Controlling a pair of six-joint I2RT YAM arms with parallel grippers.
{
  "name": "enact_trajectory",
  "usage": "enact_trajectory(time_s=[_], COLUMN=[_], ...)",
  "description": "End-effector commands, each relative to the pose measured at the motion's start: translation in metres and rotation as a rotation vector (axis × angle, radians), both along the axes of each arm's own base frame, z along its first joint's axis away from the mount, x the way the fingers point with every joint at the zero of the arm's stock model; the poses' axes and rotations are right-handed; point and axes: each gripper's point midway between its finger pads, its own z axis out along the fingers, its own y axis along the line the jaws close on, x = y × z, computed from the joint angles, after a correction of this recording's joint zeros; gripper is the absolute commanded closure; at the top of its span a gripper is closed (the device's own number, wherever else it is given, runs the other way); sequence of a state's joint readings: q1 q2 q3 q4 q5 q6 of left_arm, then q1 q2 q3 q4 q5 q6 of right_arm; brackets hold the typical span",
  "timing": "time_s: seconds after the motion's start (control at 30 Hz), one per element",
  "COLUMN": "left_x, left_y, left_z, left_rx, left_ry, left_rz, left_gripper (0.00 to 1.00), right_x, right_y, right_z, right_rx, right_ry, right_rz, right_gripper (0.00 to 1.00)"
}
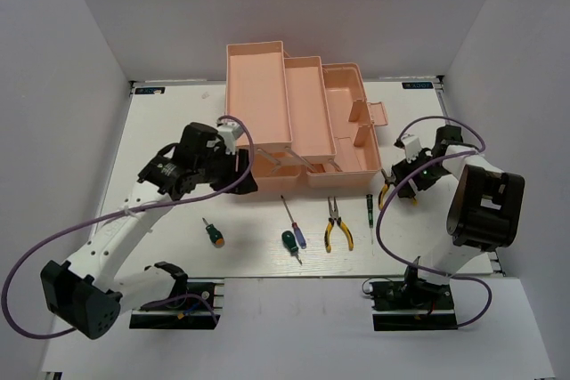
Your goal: Sort the tools into containers
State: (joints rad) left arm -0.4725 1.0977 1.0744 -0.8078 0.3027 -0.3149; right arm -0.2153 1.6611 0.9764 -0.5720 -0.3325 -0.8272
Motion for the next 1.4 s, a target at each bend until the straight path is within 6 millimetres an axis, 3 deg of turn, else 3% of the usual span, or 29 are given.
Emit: enact_trajectory(time_s=[0.0, 0.17, 0.2, 0.27, 0.3, 0.33, 0.4, 0.43, 0.5, 0.57, 0.6, 0.63, 0.67, 0.7, 0.77, 0.8, 0.9, 1.03, 1.07, 1.13, 1.23, 1.27, 1.3, 1.37], left_x=[0.004, -0.001, 0.000, -0.006, -0.007, -0.007, -0.013, -0.015, -0.016, -0.020, -0.018, -0.019, -0.017, -0.021, -0.025, -0.027, -0.033, -0.032, -0.035, -0.031, -0.033, -0.029, -0.032, -0.031], left_y=[-0.024, -0.097, -0.112, -0.137, -0.146, -0.151, -0.165, -0.169, -0.179, -0.192, -0.197, -0.205, -0.208, -0.213, -0.223, -0.229, -0.241, -0.243, -0.240, -0.237, -0.233, -0.232, -0.232, -0.231], left_z=[0.002, -0.009, -0.030, -0.038, -0.058, -0.066, -0.078, -0.093, -0.099, -0.104, -0.105, -0.101, -0.103, -0.113, -0.117, -0.123, -0.125, -0.141, -0.148, -0.156, -0.165, -0.164, -0.168, -0.172], left_rx=[-0.024, -0.003, 0.039, 0.079, 0.105, 0.117, 0.126, 0.151, 0.148, 0.150, 0.141, 0.133, 0.135, 0.150, 0.143, 0.146, 0.135, 0.186, 0.212, 0.243, 0.292, 0.303, 0.314, 0.329], left_ry=[-0.040, -0.053, -0.018, -0.033, -0.002, 0.000, -0.003, 0.012, 0.005, -0.003, -0.003, -0.012, -0.010, 0.005, 0.010, 0.011, 0.011, 0.035, 0.048, 0.054, 0.066, 0.056, 0.060, 0.072], left_rz=[-0.069, -0.235, -0.256, -0.311, -0.330, -0.337, -0.379, -0.398, -0.427, -0.460, -0.466, -0.477, -0.478, -0.492, -0.514, -0.525, -0.552, -0.547, -0.538, -0.512, -0.492, -0.480, -0.474, -0.459], left_gripper=[0.37, 0.39, 0.39, 0.39, 0.39, 0.39, 0.37, 0.36, 0.32, 0.32, 0.30, 0.30, 0.30, 0.30, 0.30, 0.30, 0.30, 0.30, 0.30, 0.30, 0.30, 0.32, 0.32, 0.33], right_x=[0.022, 0.009, 0.000, -0.014, -0.017, -0.020, -0.033, -0.034, -0.034, -0.029, -0.030, -0.017, -0.012, 0.006, 0.013, 0.024, 0.034, 0.049, 0.056, 0.069, 0.092, 0.092, 0.101, 0.110], right_y=[-0.006, -0.008, -0.006, -0.001, 0.000, 0.003, 0.009, 0.011, 0.015, 0.023, 0.026, 0.032, 0.035, 0.034, 0.037, 0.037, 0.039, 0.058, 0.059, 0.080, 0.090, 0.107, 0.112, 0.120], right_z=[0.013, -0.003, -0.011, -0.022, -0.020, -0.021, -0.020, -0.018, 0.001, 0.043, 0.054, 0.088, 0.101, 0.132, 0.161, 0.189, 0.218, 0.229, 0.219, 0.223, 0.210, 0.207, 0.196, 0.193], right_rx=[-0.036, -0.079, -0.087, -0.087, -0.085, -0.080, -0.060, -0.045, -0.005, 0.070, 0.093, 0.136, 0.154, 0.147, 0.172, 0.172, 0.181, 0.204, 0.194, 0.202, 0.141, 0.139, 0.111, 0.089], right_ry=[-0.076, -0.029, -0.006, 0.014, 0.004, 0.007, 0.021, 0.023, 0.027, 0.007, 0.009, -0.076, -0.101, -0.192, -0.249, -0.315, -0.385, -0.420, -0.395, -0.426, -0.434, -0.428, -0.402, -0.405], right_rz=[0.039, 0.084, 0.096, 0.116, 0.116, 0.122, 0.124, 0.115, 0.084, 0.056, 0.045, 0.020, 0.015, 0.018, -0.012, -0.011, 0.009, 0.067, 0.063, 0.099, 0.102, 0.144, 0.130, 0.130], right_gripper=[0.20, 0.30, 0.32, 0.49, 0.56, 0.73, 0.99, 1.00, 1.00, 1.00, 1.00, 1.00, 1.00, 1.00, 1.00, 1.00, 1.00, 1.00, 1.00, 1.00, 1.00, 1.00, 1.00, 1.00])
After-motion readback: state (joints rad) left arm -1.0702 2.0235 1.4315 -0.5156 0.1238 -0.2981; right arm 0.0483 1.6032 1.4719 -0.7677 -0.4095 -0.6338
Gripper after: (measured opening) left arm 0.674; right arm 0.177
